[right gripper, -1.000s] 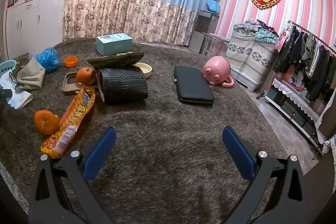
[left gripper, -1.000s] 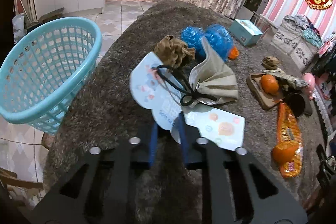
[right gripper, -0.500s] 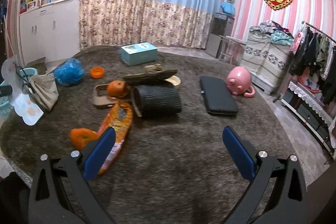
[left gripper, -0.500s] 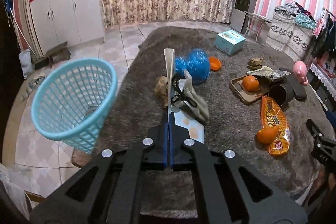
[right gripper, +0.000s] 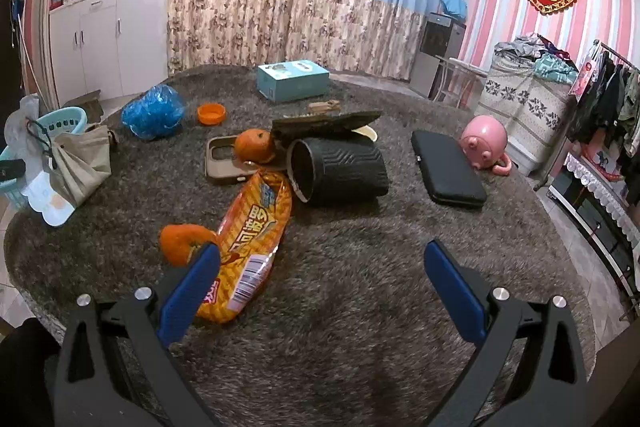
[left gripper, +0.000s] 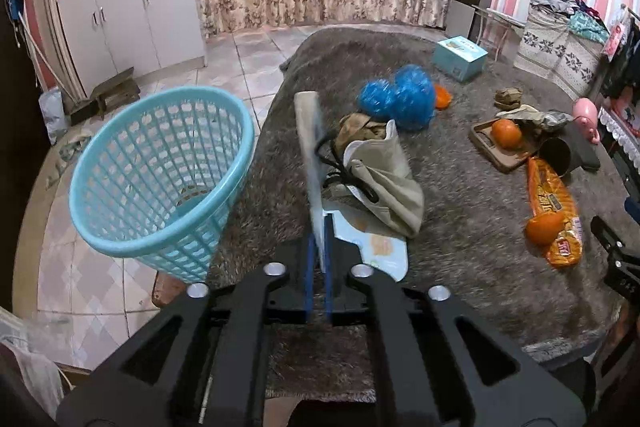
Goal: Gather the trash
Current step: 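Carry the card toward the blue basket with the left tool while the right tool grasps a tangerine, then open the left tool over the basket while the right tool drops the tangerine in, then grasp the beige cloth bag with the left tool while the right tool grasps the orange snack bag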
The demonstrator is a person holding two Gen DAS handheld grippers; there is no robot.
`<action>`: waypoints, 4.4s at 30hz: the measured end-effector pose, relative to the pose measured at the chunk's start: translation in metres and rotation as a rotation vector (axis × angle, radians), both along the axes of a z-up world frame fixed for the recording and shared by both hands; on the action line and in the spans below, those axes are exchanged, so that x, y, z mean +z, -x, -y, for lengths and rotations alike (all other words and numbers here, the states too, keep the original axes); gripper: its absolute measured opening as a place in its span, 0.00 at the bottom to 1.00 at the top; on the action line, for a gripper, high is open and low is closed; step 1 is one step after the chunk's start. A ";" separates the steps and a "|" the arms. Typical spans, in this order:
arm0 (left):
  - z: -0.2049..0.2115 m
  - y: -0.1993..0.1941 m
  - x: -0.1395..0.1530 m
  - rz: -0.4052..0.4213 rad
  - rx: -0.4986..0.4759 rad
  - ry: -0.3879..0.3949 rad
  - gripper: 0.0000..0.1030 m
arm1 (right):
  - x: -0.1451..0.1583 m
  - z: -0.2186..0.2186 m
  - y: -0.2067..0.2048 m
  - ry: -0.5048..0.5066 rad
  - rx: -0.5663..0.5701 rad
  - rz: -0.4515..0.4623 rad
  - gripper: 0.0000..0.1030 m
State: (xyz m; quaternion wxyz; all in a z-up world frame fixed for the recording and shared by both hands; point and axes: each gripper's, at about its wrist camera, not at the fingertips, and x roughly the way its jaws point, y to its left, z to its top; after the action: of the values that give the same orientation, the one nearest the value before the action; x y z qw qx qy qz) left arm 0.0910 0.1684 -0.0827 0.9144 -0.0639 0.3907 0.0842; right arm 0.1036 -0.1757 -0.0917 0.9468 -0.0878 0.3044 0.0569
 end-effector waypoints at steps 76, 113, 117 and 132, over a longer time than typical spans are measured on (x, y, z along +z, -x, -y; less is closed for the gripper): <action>-0.189 -0.038 0.000 0.081 0.240 -0.043 0.42 | 0.046 -0.273 -0.084 -0.162 0.519 -0.036 0.35; -0.249 0.012 0.030 0.159 0.457 -0.094 0.88 | 0.026 -0.379 -0.090 -0.123 0.625 -0.094 0.80; -0.232 0.011 0.038 0.174 0.450 -0.100 0.92 | 0.037 -0.343 -0.092 -0.118 0.581 -0.059 0.83; -0.123 0.004 0.055 0.223 0.301 -0.014 0.95 | 0.077 -0.158 -0.085 -0.101 0.344 0.026 0.87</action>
State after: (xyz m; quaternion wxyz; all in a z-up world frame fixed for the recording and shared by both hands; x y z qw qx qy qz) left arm 0.0871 0.2916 -0.0281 0.9296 -0.1239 0.2725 0.2151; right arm 0.1886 -0.0176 -0.0142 0.9301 -0.0919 0.2694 0.2321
